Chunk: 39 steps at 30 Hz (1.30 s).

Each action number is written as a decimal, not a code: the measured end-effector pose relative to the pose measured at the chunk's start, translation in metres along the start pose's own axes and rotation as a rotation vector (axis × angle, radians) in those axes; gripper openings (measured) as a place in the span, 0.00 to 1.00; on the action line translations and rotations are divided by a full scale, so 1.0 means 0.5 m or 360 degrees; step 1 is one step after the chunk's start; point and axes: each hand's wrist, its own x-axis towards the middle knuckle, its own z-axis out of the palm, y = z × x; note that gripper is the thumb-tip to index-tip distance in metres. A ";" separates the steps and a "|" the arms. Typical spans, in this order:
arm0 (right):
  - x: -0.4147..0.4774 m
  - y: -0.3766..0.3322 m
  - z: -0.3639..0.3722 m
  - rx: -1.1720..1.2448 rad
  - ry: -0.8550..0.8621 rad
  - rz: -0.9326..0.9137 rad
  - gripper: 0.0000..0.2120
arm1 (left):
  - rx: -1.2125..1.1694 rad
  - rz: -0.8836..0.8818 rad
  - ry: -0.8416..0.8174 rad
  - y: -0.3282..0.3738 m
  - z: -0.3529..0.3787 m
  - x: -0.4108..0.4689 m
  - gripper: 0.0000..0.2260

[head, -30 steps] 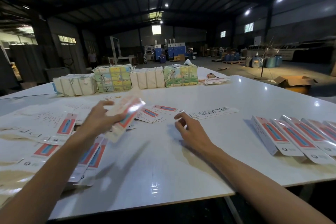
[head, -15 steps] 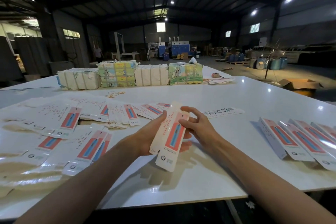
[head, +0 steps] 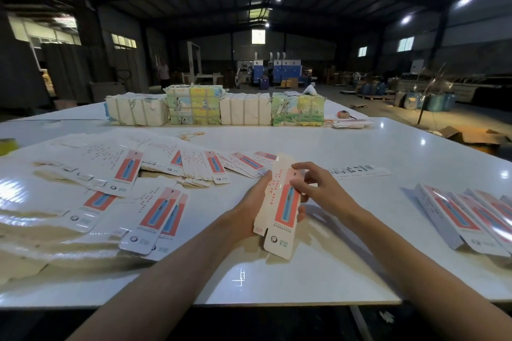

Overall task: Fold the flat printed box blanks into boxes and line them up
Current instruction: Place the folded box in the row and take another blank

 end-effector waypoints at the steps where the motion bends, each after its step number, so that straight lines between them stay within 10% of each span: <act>1: 0.009 -0.009 -0.007 0.0001 -0.0035 0.0041 0.13 | 0.0028 -0.0001 -0.0008 0.001 0.006 -0.003 0.28; 11: 0.064 -0.009 -0.056 -0.0159 -0.0352 0.0147 0.16 | 0.0295 -0.0048 -0.0225 0.008 0.000 -0.014 0.30; 25: 0.037 0.006 -0.080 0.0754 -0.0480 0.0073 0.14 | 0.0395 0.0075 -0.0288 0.010 -0.013 0.003 0.29; 39: 0.024 -0.022 -0.004 0.0876 -0.0003 0.0037 0.33 | -0.0563 -0.0013 -0.0164 0.002 -0.010 0.022 0.21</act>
